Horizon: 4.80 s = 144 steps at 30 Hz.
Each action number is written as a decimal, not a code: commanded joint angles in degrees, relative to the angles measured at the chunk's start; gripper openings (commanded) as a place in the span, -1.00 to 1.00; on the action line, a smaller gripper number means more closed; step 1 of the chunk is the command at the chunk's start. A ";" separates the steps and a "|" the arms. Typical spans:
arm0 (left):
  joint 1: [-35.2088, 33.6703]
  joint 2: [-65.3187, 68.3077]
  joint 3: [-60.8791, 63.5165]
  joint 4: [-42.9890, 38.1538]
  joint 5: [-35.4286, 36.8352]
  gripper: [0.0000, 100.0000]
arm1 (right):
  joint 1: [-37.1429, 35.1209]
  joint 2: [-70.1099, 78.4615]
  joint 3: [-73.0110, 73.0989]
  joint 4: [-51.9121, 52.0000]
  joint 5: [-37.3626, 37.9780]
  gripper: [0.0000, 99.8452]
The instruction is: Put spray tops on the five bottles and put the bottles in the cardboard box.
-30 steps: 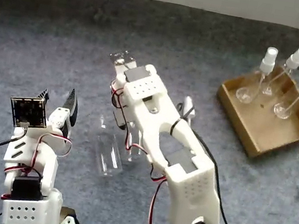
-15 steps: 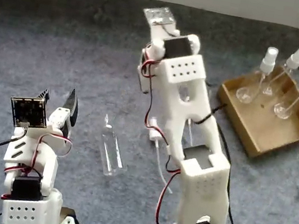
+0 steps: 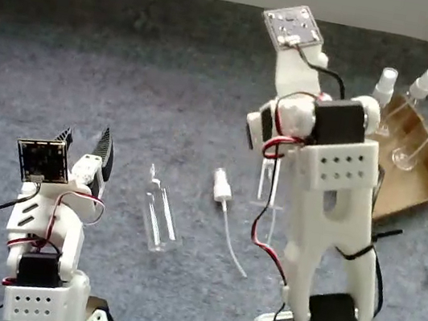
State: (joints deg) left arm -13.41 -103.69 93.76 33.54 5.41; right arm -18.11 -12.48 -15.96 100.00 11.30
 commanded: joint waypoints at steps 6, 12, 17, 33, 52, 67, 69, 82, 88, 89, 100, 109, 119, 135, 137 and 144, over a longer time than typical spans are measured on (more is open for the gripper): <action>1.36 -0.13 -1.71 -0.26 -0.53 -0.62 | 8.04 -18.68 31.43 -14.29 14.33 -0.77; 2.51 -0.13 -1.71 -0.09 -0.53 -0.62 | 11.47 -25.36 53.32 -29.32 18.46 -0.77; 3.74 -0.13 -1.71 0.00 -0.53 -0.62 | 15.34 -25.63 66.86 -41.71 25.67 -0.77; 3.74 -0.13 -1.71 0.00 -0.53 -0.62 | 17.80 -6.02 63.96 -45.85 31.56 -0.39; 3.74 -0.13 -1.71 0.00 -0.53 -0.62 | 18.07 -5.41 57.54 -38.46 26.20 -0.39; 3.74 -0.13 -1.71 0.00 -0.53 -0.62 | 17.98 2.59 50.42 -32.84 18.46 -0.39; 3.74 -0.13 -1.71 0.00 -0.53 -0.62 | 17.89 4.26 50.33 -32.92 18.37 -0.39; 3.74 -0.13 -1.63 0.00 -0.53 -0.62 | 18.07 4.97 50.42 -33.27 18.11 -0.57; 3.74 -0.13 -1.63 0.00 -0.53 -0.62 | 20.09 3.03 49.19 -32.84 18.11 -0.58; 3.74 -0.13 -1.63 0.00 -0.53 -0.62 | 20.97 2.07 48.66 -32.84 18.11 -0.58; 11.21 -0.13 1.71 -1.67 -0.53 -0.62 | 20.44 -20.62 48.22 -32.84 18.20 -0.58; 20.00 -0.04 1.89 0.00 -0.44 -0.62 | 19.47 -36.88 52.44 -33.19 13.71 -0.58; 27.56 0.48 -13.41 24.44 -0.44 -0.62 | 13.67 -50.51 63.25 -36.26 2.11 -0.58; 32.13 10.15 -27.12 34.64 -4.04 -0.62 | 10.42 -63.52 86.02 -54.20 -2.46 -0.58; 32.31 17.89 -32.13 35.43 -4.13 -0.62 | 10.42 -65.27 90.42 -58.59 -2.46 -0.58; 35.30 45.58 -47.60 35.52 -5.80 -0.61 | 10.42 -72.92 98.77 -62.37 -2.46 -0.58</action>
State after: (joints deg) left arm 19.21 -69.49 53.58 69.14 1.27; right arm -7.38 -81.76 82.68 39.69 9.45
